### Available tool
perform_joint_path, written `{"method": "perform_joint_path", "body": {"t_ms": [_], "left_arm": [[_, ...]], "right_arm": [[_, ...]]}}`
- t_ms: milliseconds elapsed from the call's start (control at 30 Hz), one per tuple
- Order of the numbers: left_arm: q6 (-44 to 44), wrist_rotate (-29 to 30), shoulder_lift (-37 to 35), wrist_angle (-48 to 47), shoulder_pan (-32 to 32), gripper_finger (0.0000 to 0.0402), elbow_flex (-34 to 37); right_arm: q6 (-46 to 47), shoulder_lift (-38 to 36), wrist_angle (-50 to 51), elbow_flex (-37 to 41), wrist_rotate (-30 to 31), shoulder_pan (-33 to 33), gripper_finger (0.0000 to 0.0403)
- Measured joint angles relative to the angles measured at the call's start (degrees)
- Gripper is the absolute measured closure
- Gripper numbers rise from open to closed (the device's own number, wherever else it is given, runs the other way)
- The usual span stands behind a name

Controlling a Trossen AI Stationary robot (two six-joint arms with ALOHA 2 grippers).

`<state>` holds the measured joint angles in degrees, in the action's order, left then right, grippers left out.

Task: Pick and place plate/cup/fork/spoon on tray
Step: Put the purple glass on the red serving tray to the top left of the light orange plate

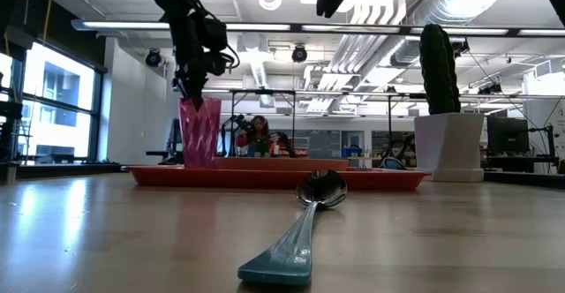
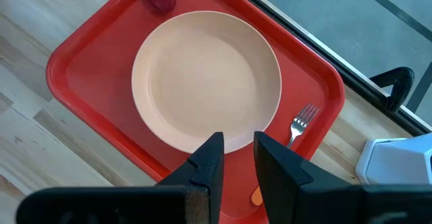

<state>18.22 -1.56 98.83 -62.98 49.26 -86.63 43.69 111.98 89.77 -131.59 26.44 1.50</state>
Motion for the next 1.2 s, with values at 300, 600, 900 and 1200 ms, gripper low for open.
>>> {"method": "perform_joint_path", "body": {"t_ms": [300, 600, 900, 1200], "left_arm": [[0.00, -2.82, 0.33, 0.07, 0.46, 0.0394, 0.00], [-0.09, -2.82, 0.33, 0.05, 0.44, 0.0394, 0.00], [-0.13, -2.80, 0.33, 0.07, 0.44, 0.0394, 0.00], [-0.13, -2.81, 0.32, 0.11, 0.44, 0.0374, 0.00]], "right_arm": [[-0.01, 0.00, 0.01, 0.00, 0.00, 0.00, 0.0329], [-0.01, 0.00, 0.01, 0.00, 0.00, 0.01, 0.0329], [-0.01, 0.00, 0.01, 0.00, 0.00, 0.01, 0.0329], [-0.01, 0.00, 0.01, 0.00, 0.00, 0.02, 0.0329]]}}
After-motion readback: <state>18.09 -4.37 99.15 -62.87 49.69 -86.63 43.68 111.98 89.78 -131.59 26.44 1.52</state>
